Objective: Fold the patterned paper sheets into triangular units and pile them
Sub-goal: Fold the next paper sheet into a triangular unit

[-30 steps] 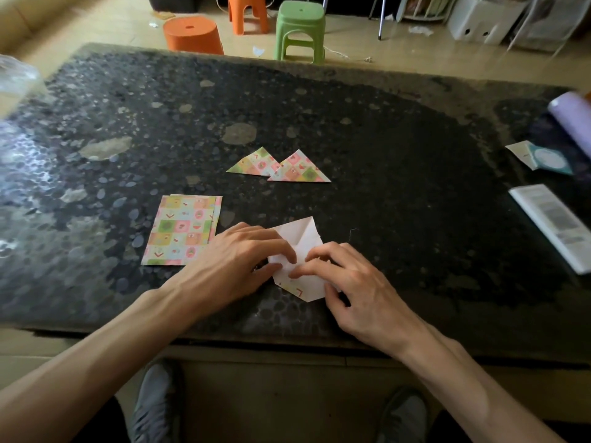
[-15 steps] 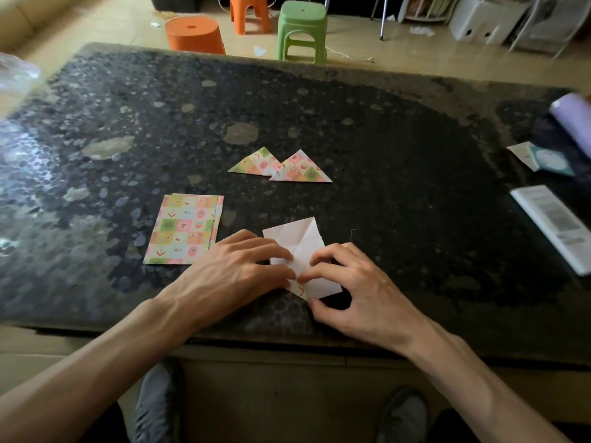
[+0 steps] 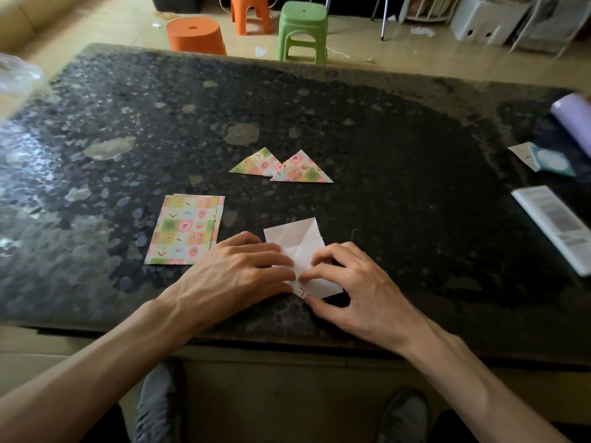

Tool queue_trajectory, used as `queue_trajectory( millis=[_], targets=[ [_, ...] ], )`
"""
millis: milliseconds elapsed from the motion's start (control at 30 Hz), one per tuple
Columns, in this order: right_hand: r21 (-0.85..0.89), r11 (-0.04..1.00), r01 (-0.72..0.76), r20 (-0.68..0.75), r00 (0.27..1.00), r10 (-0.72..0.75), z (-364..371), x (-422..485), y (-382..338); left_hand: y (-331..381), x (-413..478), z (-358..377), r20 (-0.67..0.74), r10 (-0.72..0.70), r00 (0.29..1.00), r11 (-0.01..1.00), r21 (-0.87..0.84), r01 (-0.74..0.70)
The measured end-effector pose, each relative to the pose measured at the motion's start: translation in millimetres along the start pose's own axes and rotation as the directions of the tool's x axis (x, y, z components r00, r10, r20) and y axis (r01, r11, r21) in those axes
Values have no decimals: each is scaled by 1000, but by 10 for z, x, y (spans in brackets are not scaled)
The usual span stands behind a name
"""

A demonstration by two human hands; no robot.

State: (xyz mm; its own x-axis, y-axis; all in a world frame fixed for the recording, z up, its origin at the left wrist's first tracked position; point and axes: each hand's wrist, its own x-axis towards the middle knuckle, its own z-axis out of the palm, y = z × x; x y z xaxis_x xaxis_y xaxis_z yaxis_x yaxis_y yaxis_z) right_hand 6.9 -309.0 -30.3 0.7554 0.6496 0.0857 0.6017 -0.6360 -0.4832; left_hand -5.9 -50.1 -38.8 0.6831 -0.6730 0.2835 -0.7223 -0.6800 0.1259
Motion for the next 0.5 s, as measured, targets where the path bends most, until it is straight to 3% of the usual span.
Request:
queue_trajectory(
  millis=[500],
  targets=[
    [-116,992,49,-15,999,-51,10,10,-29,-42,-2,6,6,12,1000,1000,-13,-12]
  ],
)
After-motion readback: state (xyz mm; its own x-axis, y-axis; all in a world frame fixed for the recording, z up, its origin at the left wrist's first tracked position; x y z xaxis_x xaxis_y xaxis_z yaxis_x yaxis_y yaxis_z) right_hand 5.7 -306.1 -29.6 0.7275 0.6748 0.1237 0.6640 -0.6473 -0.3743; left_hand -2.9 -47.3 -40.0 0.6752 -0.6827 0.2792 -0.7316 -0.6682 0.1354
